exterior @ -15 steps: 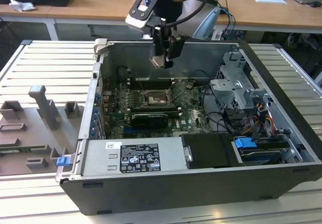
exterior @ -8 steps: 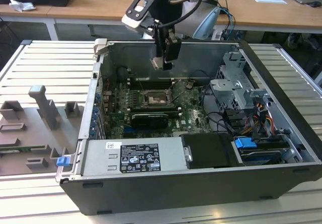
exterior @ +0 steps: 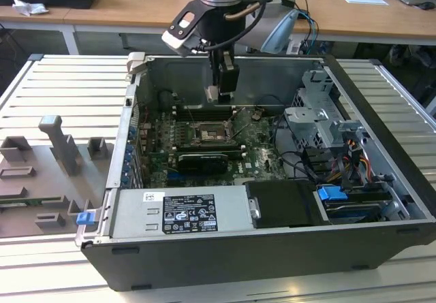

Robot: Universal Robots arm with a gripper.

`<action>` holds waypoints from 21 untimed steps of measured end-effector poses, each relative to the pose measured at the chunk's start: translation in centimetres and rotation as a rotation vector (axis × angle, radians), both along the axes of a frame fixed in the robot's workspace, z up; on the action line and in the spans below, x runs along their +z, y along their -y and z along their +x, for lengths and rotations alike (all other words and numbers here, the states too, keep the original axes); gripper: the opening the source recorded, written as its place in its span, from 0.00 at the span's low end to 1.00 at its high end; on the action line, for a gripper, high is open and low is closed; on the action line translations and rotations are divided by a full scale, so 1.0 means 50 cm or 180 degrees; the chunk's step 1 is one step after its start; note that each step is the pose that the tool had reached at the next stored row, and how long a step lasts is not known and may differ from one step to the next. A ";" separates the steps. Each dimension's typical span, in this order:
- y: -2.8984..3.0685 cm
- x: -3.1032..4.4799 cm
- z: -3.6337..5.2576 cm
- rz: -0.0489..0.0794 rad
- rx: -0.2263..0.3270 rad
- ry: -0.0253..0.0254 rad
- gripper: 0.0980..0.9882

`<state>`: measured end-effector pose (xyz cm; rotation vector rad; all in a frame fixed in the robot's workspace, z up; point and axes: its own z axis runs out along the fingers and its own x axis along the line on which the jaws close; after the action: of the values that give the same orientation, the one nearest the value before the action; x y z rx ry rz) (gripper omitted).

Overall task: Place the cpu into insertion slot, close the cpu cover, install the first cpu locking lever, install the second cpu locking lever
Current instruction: 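Place the cpu into insertion slot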

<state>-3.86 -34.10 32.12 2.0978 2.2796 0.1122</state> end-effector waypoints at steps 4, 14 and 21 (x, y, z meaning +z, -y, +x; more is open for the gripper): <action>0.000 -0.014 0.000 -0.0002 -0.0060 0.0000 0.49; 0.000 -0.066 -0.007 0.0000 -0.0118 0.0000 0.49; -0.004 -0.098 -0.007 0.0000 -0.0129 0.0000 0.49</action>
<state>-4.22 -33.89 27.24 2.1425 2.2356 0.1107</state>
